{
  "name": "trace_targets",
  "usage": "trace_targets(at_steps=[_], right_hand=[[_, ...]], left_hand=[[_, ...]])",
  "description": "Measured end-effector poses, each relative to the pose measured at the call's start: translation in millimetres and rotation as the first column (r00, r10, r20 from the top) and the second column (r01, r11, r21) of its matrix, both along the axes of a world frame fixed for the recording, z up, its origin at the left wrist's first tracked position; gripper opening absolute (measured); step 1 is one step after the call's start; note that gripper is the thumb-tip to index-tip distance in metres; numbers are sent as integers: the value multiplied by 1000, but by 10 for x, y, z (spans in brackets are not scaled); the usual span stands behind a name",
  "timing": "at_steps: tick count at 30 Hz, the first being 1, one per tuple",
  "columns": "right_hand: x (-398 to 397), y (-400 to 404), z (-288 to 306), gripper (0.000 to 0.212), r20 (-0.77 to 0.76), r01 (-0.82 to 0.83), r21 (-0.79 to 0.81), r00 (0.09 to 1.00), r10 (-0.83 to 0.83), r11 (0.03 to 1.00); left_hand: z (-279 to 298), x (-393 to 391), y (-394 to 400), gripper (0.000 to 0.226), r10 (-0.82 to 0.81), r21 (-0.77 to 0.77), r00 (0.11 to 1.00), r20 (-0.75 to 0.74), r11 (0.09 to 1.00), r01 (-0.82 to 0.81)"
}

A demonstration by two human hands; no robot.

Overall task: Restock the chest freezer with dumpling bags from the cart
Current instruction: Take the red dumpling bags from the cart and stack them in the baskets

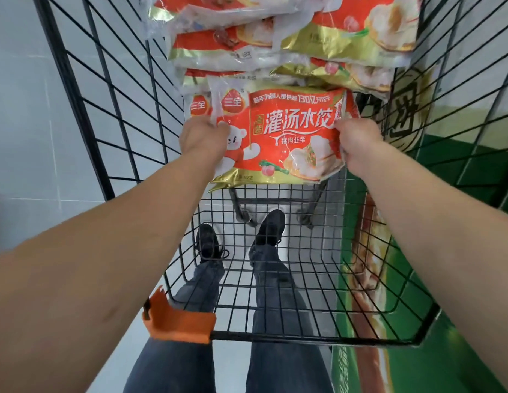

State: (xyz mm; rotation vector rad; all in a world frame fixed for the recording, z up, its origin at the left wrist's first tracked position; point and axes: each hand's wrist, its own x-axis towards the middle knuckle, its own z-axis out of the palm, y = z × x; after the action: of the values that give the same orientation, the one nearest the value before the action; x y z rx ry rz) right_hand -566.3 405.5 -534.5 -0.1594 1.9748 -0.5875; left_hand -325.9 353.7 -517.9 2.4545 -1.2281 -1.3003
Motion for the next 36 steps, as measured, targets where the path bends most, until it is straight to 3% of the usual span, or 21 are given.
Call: trace_targets(at_steps=[3, 12, 15, 21, 23, 30, 36], right_hand=[[48, 152, 65, 18, 123, 177, -18, 977, -173, 984], [210, 643, 675, 6, 28, 334, -95, 942, -333, 938], [296, 832, 1073, 10, 48, 397, -155, 918, -394, 905], [576, 1348, 2024, 14, 12, 502, -289, 853, -521, 815], [661, 1550, 2311, 15, 8, 540, -326, 823, -568, 776], [772, 2533, 3101, 13, 25, 719, -402, 628, -778, 567], [610, 3533, 3502, 10, 36, 804, -459, 442, -896, 378]], left_hand=[[56, 12, 35, 22, 88, 7, 994, -61, 996, -88], [506, 114, 207, 25, 107, 47, 934, -340, 994, -97], [816, 182, 234, 45, 53, 23, 919, -392, 999, -48], [1660, 183, 384, 9, -103, -79, 852, -514, 994, 73], [1908, 129, 461, 8, -155, -116, 828, -539, 987, 110], [2629, -257, 1073, 6, -382, -224, 701, -603, 924, 310], [2915, -933, 1783, 29, -533, -225, 579, -617, 825, 519]])
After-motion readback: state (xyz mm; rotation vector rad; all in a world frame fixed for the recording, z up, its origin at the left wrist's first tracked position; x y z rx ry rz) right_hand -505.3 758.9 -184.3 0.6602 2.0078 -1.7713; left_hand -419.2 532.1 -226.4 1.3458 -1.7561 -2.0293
